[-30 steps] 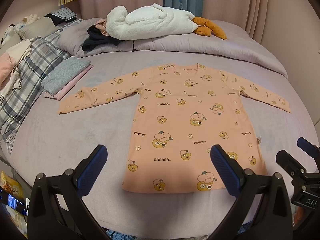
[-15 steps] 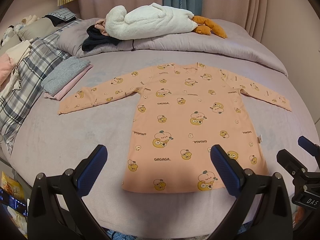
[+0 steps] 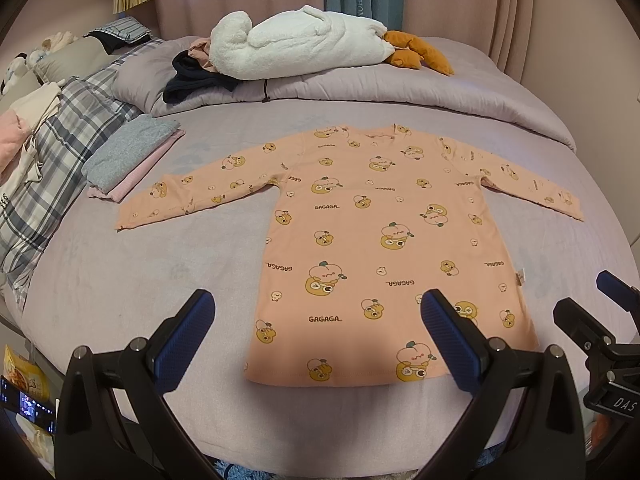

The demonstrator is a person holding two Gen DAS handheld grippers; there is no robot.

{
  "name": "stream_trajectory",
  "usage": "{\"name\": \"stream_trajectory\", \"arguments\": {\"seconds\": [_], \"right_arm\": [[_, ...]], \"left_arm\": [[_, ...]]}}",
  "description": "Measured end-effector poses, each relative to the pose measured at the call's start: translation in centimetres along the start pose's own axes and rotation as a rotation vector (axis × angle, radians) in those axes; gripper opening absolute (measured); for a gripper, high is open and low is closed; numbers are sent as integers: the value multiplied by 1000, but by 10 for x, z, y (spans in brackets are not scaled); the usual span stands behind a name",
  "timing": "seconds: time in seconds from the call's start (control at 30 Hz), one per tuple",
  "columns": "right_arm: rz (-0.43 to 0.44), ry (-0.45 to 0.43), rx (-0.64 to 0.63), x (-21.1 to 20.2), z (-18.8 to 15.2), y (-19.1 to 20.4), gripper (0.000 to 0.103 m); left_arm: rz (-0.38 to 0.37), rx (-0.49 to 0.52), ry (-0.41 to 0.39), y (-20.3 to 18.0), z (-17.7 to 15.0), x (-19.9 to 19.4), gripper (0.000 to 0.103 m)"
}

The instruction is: Fold small clothes

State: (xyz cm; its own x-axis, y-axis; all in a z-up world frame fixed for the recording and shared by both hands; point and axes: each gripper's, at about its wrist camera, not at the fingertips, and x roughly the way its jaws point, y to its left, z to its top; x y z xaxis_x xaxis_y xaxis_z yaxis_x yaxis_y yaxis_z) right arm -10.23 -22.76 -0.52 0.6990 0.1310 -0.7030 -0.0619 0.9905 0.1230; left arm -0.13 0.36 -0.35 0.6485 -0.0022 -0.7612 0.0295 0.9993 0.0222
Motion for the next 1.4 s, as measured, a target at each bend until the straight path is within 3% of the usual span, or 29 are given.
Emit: {"name": "stream_trajectory", "arguments": {"seconds": [0.93,1.2,1.3,1.4], "right_arm": [[9,6,11,5,-6,0,102],[174,60,260,27,-17,-58,102],[175,63,383,37,-28,-94,102],[153,55,484,44,-35,-130,102]], "left_arm": [[-9,7,9,0,-2,4,103],[-75,-42,89,-8,-2,40,103],[-106,-42,130,-15,-2,58,103],[-190,-69,171,-19,0,73,103]]}}
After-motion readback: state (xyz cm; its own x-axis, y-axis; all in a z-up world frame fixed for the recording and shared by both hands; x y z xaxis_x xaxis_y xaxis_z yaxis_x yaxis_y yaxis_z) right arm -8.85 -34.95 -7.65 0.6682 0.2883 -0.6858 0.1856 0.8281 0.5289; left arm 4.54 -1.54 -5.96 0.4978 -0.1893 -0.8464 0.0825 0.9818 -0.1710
